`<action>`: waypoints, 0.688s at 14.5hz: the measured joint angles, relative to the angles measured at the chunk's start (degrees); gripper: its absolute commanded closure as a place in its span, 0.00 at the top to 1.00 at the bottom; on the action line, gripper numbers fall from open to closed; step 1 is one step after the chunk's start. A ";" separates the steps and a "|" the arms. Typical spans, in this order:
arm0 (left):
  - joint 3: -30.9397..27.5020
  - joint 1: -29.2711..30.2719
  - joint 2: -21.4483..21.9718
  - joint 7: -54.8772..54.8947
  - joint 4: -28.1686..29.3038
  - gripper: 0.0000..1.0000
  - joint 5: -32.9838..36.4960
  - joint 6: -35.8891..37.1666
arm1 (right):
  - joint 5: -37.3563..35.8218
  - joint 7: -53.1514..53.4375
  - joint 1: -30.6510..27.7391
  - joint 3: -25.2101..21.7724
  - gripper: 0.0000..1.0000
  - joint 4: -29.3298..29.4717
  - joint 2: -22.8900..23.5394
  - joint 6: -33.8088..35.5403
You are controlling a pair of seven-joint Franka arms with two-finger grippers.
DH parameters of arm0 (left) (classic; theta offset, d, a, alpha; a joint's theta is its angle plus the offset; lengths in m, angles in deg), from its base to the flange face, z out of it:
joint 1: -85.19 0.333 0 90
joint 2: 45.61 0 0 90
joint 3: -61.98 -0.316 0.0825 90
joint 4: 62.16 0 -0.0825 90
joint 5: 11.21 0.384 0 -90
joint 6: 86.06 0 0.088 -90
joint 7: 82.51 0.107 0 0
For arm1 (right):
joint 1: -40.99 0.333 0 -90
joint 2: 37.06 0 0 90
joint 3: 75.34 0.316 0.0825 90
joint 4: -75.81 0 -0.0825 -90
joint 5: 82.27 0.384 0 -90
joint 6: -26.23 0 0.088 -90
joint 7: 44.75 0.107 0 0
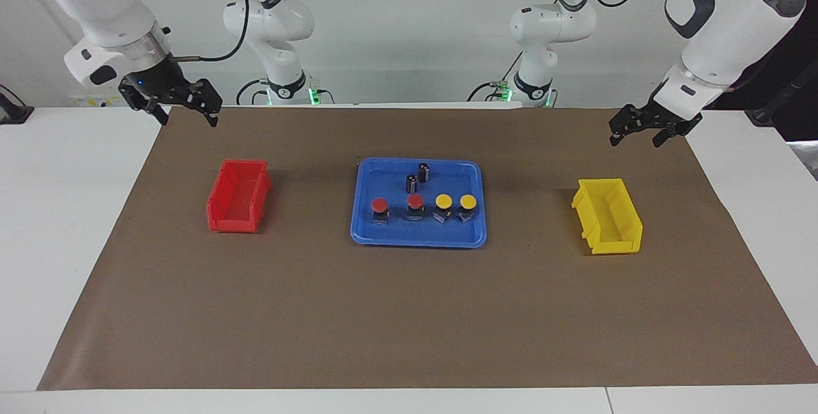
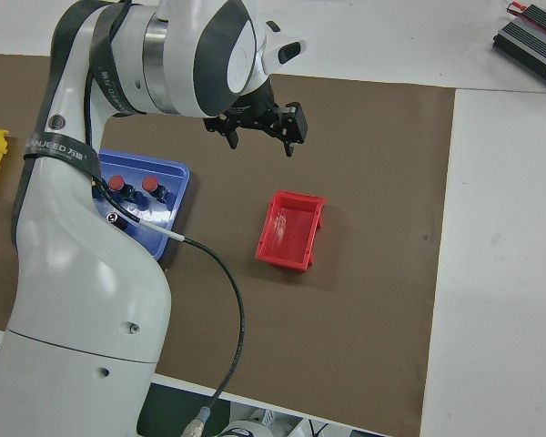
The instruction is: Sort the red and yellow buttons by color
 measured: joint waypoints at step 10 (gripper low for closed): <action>0.00 0.00 0.00 0.00 0.00 1.00 0.00 0.00 | 0.00 -2.13 0.08 0.75 1.00 0.28 0.03 -0.40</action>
